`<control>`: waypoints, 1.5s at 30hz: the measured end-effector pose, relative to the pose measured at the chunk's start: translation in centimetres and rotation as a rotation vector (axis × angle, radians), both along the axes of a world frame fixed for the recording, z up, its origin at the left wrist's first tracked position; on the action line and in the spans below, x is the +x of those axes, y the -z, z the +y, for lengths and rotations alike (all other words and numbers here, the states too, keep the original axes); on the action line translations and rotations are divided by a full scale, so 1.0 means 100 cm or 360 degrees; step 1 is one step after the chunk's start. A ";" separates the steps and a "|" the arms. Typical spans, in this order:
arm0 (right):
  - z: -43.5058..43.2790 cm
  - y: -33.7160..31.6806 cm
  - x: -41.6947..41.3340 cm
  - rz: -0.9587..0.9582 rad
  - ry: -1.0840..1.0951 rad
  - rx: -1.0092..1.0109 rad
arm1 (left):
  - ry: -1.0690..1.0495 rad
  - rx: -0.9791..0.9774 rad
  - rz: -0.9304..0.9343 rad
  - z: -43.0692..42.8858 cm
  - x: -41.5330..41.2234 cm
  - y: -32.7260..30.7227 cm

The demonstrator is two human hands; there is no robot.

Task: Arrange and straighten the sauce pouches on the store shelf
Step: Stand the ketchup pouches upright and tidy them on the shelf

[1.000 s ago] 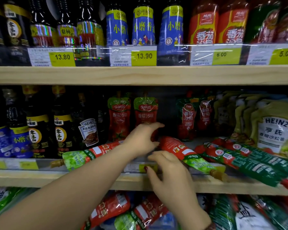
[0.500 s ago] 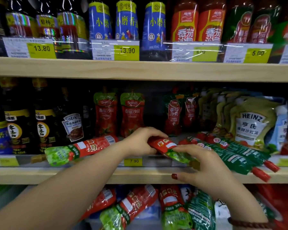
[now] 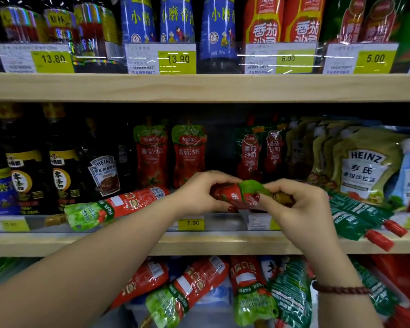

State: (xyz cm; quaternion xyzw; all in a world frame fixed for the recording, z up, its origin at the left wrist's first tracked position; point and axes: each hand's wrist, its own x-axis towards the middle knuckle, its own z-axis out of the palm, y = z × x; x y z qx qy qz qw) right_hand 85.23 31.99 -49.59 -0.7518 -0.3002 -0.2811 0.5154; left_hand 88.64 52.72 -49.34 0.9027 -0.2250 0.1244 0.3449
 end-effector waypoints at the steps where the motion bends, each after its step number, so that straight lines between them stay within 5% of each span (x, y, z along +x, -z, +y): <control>1: 0.002 -0.002 -0.001 -0.0012 -0.0023 0.0008 | 0.0015 0.0005 -0.0012 -0.001 -0.001 0.000; 7: 0.010 0.001 0.004 0.0076 -0.0025 0.0215 | -0.0052 -0.0128 0.0003 -0.002 0.000 0.003; 17: 0.044 0.012 0.029 0.0827 -0.0414 0.0403 | -0.0165 -0.0771 0.0321 0.020 -0.001 -0.002; 32: 0.085 0.007 0.060 0.0643 -0.0164 -0.0423 | -0.0290 -0.1044 0.0527 0.046 -0.006 0.000; 45: 0.116 0.009 0.078 0.0656 -0.0013 -0.0567 | -0.0553 -0.0920 0.0389 0.070 -0.005 -0.001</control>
